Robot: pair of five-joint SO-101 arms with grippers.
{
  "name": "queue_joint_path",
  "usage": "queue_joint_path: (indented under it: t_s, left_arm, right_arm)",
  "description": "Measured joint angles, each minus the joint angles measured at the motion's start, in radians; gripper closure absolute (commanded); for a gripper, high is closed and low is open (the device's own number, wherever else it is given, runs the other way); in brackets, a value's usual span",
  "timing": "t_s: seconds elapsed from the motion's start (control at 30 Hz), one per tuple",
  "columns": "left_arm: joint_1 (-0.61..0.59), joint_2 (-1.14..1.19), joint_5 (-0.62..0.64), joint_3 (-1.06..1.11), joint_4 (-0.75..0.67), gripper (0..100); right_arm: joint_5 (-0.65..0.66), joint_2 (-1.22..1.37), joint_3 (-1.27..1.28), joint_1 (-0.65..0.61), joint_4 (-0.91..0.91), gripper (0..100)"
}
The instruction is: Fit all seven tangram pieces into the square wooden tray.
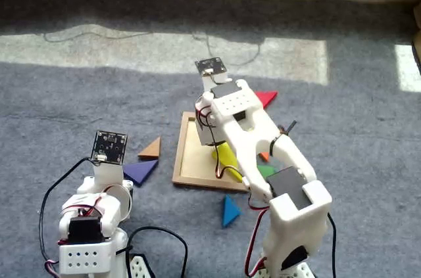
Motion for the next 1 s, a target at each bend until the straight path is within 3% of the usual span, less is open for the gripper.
queue_joint_path:
  t_s: [0.47,0.77,1.0]
  left_arm:
    - [0.000,0.000,0.000,0.000,0.000,99]
    - [0.000,0.000,0.000,0.000,0.000,99]
    - [0.000,0.000,0.000,0.000,0.000,99]
  right_arm:
    - [0.003,0.000,0.000,0.014,0.020,99.2]
    - [0.003,0.000,0.000,0.210,0.012,99.1]
    - [0.089,-0.002,-0.002,0.209,0.077,99.2]
